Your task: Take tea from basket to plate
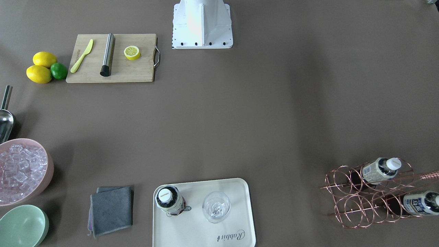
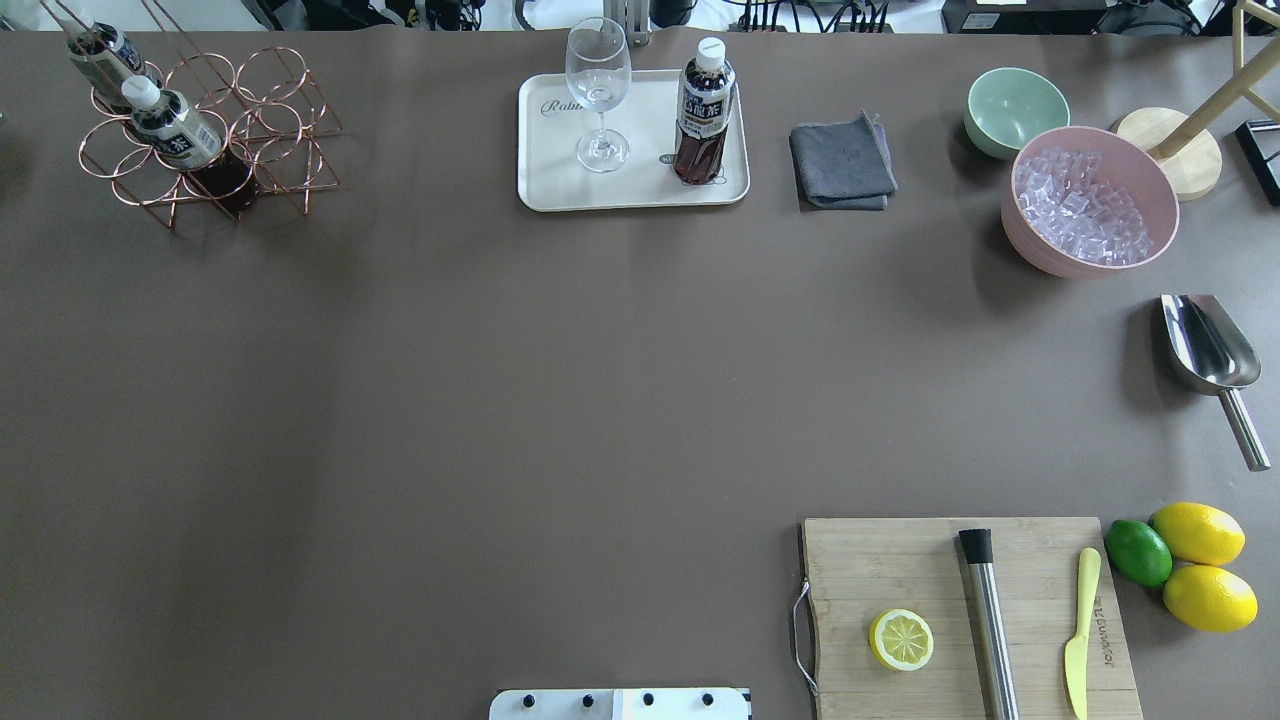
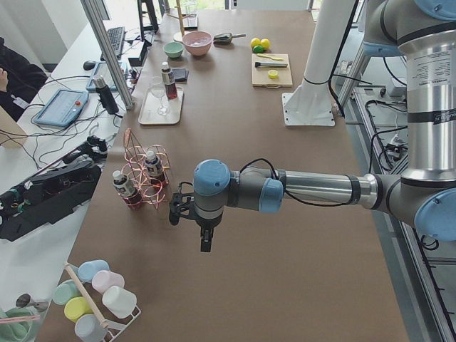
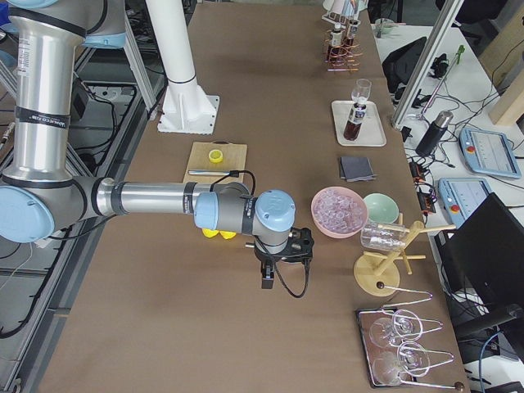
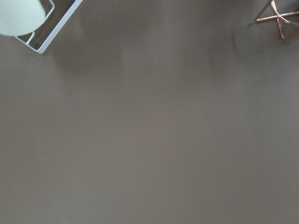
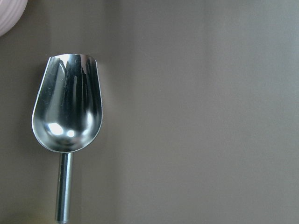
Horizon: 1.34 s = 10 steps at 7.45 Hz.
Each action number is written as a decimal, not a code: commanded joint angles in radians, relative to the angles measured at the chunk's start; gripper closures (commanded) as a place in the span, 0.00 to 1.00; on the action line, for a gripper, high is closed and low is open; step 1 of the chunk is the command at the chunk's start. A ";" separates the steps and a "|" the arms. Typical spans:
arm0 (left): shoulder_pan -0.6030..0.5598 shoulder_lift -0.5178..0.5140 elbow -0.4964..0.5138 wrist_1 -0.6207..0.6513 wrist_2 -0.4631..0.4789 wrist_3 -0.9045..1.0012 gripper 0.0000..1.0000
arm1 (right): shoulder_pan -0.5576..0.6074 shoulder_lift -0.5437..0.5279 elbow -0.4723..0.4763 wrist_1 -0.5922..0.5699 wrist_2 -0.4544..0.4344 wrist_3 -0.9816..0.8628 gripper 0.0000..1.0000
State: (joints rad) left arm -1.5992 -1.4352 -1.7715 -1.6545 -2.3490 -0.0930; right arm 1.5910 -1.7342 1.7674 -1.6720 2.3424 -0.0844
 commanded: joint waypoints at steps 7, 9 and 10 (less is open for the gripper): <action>0.032 -0.013 -0.023 0.045 0.008 -0.016 0.02 | 0.001 0.001 0.000 0.001 0.000 -0.003 0.00; 0.032 -0.019 -0.020 0.045 0.008 -0.016 0.02 | 0.001 0.001 -0.002 0.001 0.001 -0.003 0.00; 0.035 -0.024 -0.020 0.045 0.008 -0.016 0.02 | 0.001 0.001 -0.002 0.001 0.001 -0.002 0.00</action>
State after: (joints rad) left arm -1.5676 -1.4527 -1.7927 -1.6091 -2.3409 -0.1089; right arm 1.5923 -1.7334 1.7660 -1.6705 2.3431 -0.0874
